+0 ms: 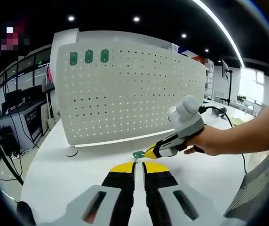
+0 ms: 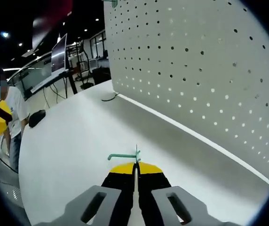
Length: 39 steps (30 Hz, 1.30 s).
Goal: Insert the hook assembly into the mounting plate slot until the hook locks in place.
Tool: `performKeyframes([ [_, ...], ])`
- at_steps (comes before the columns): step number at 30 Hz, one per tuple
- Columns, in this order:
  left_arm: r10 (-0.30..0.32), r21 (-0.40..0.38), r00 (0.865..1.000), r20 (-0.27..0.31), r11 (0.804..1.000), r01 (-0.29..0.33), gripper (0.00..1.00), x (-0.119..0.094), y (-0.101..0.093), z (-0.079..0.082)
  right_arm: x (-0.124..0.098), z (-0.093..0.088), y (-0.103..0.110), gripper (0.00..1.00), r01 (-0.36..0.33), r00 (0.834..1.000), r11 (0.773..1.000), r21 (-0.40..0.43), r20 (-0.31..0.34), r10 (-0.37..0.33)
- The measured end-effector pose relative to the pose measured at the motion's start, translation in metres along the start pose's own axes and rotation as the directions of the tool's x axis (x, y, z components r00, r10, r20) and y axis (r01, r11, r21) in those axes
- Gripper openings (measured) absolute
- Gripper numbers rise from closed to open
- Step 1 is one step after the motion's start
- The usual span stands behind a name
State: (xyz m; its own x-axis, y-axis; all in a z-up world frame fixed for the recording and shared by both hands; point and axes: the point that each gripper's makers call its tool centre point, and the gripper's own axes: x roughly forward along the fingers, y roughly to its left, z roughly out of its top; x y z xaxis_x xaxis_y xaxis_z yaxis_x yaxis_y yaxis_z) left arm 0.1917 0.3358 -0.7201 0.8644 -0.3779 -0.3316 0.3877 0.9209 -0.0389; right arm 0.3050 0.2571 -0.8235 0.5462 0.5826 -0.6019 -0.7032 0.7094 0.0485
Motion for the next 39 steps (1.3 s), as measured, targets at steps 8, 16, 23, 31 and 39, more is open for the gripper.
performKeyframes([
  [8, -0.015, 0.030, 1.000, -0.003, 0.999, 0.015, 0.06, 0.001, -0.006, 0.000, -0.015, 0.006, 0.002, 0.00, -0.013, 1.000, 1.000, -0.020, 0.002, 0.013],
  [16, -0.034, 0.062, 0.999, -0.013, 0.997, 0.034, 0.06, 0.001, -0.012, -0.002, -0.028, 0.002, 0.007, 0.00, -0.023, 1.000, 0.999, -0.026, -0.011, 0.023],
  [23, -0.057, 0.107, 0.998, -0.020, 0.992, 0.058, 0.07, 0.004, -0.021, -0.002, -0.047, 0.013, 0.011, 0.00, -0.053, 0.999, 0.998, -0.025, -0.003, 0.053],
  [31, -0.060, 0.141, 0.998, -0.004, 0.988, 0.060, 0.10, 0.004, -0.023, 0.002, -0.066, 0.026, 0.019, 0.00, -0.082, 0.996, 0.997, -0.007, 0.022, 0.082],
  [39, -0.056, 0.182, 0.998, 0.021, 0.982, 0.051, 0.14, 0.002, -0.024, 0.008, -0.082, 0.043, 0.034, 0.00, -0.113, 0.993, 0.993, -0.025, 0.043, 0.114],
])
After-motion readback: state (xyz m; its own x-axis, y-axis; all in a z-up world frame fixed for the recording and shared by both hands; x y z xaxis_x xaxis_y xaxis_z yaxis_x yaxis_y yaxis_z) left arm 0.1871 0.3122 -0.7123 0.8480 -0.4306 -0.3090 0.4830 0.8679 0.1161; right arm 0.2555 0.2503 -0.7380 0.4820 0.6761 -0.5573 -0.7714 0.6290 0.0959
